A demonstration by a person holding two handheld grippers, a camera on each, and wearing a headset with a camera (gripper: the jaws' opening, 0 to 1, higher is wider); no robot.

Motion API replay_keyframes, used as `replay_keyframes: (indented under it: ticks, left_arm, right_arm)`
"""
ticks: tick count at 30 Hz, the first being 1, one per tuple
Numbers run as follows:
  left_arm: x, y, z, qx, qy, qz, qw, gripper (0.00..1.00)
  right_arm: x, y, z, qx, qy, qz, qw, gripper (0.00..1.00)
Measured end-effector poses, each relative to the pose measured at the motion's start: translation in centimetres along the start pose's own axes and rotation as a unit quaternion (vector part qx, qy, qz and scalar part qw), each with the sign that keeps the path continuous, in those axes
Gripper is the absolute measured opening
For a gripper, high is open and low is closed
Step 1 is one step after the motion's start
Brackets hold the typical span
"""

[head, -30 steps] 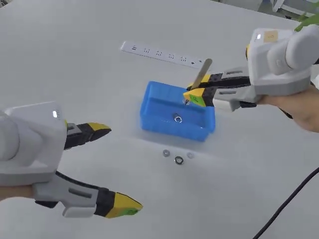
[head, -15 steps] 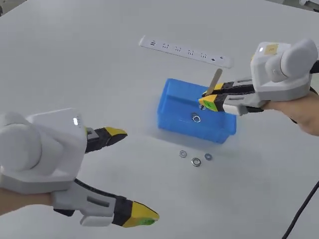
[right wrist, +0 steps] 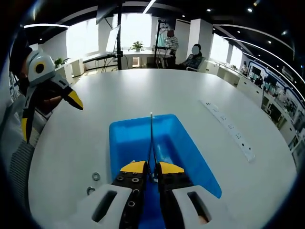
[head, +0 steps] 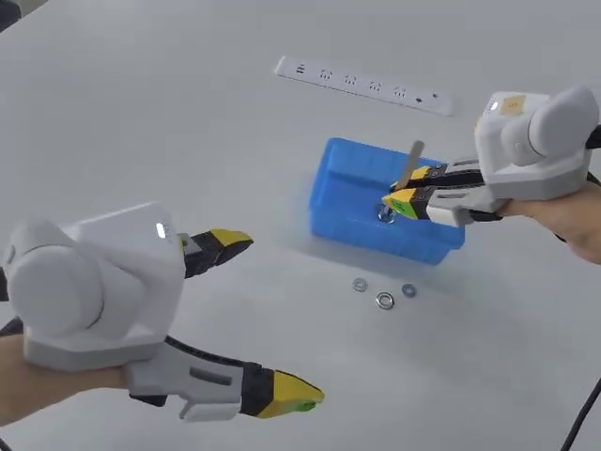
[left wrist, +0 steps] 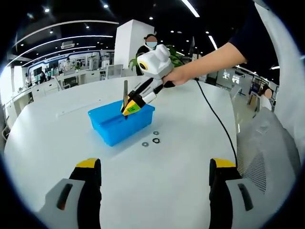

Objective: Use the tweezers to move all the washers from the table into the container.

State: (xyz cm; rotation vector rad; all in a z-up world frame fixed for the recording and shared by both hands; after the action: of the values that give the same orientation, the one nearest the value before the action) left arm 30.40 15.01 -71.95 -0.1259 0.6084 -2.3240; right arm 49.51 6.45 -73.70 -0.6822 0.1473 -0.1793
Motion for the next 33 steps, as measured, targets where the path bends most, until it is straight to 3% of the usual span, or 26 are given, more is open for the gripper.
replay_keyframes:
  ticks: [9, 21, 26, 33]
  left_arm:
    - [0.1, 0.0, -0.2, -0.008, 0.008, 0.001, 0.9999, 0.99]
    - [-0.1, -0.2, 0.3, -0.002, 0.004, 0.001, 1.0, 0.99]
    - [-1.9, -0.1, 1.1, 0.003, 0.011, 0.022, 0.9997, 0.99]
    - [-6.4, 0.7, 4.7, 0.036, 0.038, 0.051, 0.9973, 0.99]
  right_arm:
    - [-0.2, -0.1, 0.1, -0.001, 0.0, 0.001, 1.0, 0.1]
    - [-0.3, -0.2, 0.2, -0.007, -0.003, 0.005, 1.0, 0.1]
    - [-0.1, -0.8, 0.8, 0.002, -0.003, 0.0, 1.0, 0.1]
    - [0.0, -1.2, 1.4, 0.006, -0.01, -0.002, 0.9999, 0.1]
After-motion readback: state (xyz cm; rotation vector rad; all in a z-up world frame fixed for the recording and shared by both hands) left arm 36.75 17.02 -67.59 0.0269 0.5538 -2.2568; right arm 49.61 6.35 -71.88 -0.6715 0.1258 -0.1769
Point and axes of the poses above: the centre of the closed fingertips' face, and the gripper's own axes: y roughly forward along the fingers, x roughly to its right, z roughly out of its top, the point moved 4 cm from there along -y, roughly backward along the fingers, and after that the axes turned 11 degrees about y, right-handed, at the moved point
